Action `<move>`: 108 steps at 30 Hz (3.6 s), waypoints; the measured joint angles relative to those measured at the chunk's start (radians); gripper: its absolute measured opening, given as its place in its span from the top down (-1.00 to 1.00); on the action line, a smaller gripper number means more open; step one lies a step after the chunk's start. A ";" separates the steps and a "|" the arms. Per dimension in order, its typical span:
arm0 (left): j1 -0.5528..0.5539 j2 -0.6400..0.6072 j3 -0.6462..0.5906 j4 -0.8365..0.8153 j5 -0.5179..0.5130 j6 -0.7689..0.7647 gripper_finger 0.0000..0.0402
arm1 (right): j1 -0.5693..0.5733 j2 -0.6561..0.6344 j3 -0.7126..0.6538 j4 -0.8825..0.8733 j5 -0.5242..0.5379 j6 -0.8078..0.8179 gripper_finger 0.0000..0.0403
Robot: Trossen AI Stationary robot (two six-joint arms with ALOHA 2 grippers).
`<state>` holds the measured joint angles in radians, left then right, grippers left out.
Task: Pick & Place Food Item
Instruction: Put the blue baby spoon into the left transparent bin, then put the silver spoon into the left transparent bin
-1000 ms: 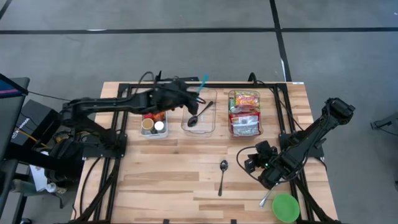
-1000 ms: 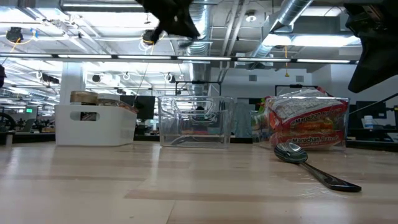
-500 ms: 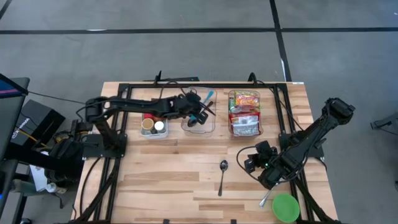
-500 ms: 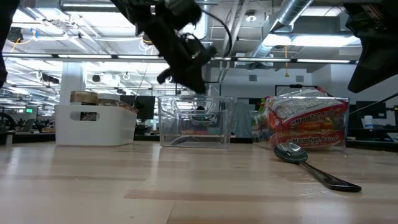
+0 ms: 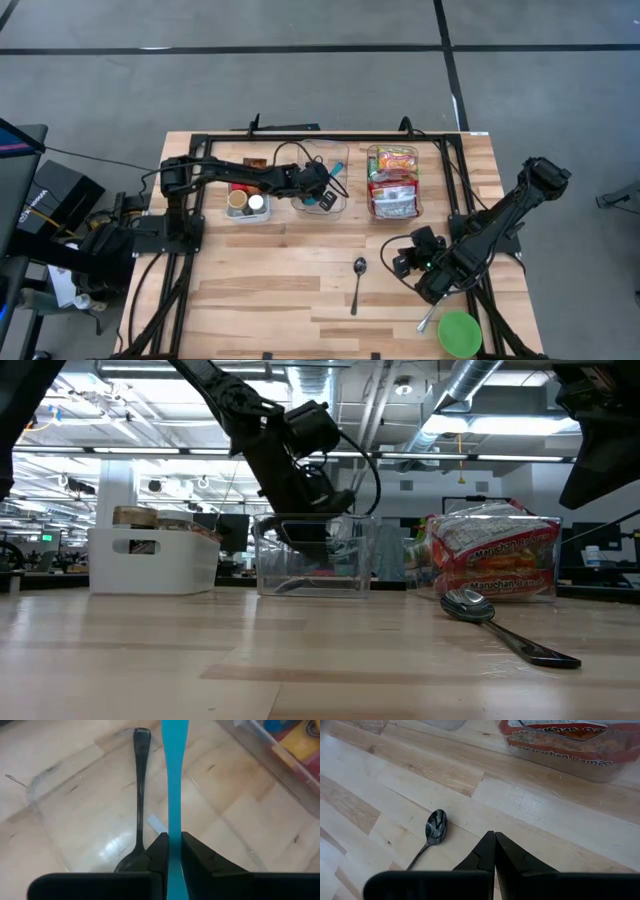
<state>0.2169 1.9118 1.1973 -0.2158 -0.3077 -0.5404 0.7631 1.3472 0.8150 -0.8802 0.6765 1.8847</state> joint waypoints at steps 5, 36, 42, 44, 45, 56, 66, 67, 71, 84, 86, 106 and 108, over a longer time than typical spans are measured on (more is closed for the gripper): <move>0.001 0.002 0.000 -0.012 0.002 0.000 0.80 | 0.000 0.000 0.000 0.000 0.000 0.000 1.00; -0.002 -0.300 0.000 -0.004 0.043 0.004 0.71 | 0.000 0.000 0.000 0.000 -0.001 0.000 1.00; -0.026 -0.495 0.000 -0.003 0.179 0.004 0.76 | 0.001 0.000 0.001 0.001 -0.010 0.000 1.00; -0.047 -0.557 0.000 -0.003 0.212 0.004 0.78 | 0.002 0.000 0.001 0.002 -0.024 0.000 1.00; -0.062 -0.584 0.000 -0.003 0.222 0.004 0.78 | 0.002 0.000 0.001 0.001 -0.026 -0.001 1.00; -0.356 -0.736 0.001 -0.005 0.238 0.008 0.81 | 0.002 0.000 0.001 0.023 -0.104 0.000 1.00; -0.619 -0.628 0.001 -0.021 0.236 0.009 0.80 | 0.003 0.000 0.001 0.220 -0.327 0.000 1.00; -0.637 -0.610 0.001 -0.024 0.236 0.009 0.80 | 0.003 0.000 0.001 0.254 -0.349 0.000 1.00; -0.696 -0.524 0.001 -0.053 0.236 0.007 0.80 | 0.003 0.000 0.001 0.355 -0.393 0.069 1.00; -0.803 -0.232 0.000 -0.371 0.233 -0.078 0.80 | 0.056 0.000 0.101 0.327 -0.403 0.456 1.00; -0.811 -0.195 0.000 -0.397 0.233 -0.078 0.80 | 0.053 0.001 0.171 0.231 -0.417 0.470 1.00; -0.832 -0.157 0.000 -0.292 0.186 -0.071 0.80 | -0.037 0.445 0.859 -0.686 -0.655 0.438 1.00; -0.833 -0.157 0.000 -0.282 0.186 -0.071 0.80 | -0.030 0.485 0.859 -0.685 -0.657 0.435 1.00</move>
<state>-0.6163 1.7546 1.1976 -0.4977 -0.1214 -0.6113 0.7329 1.8323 1.6737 -1.5649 0.0196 2.3196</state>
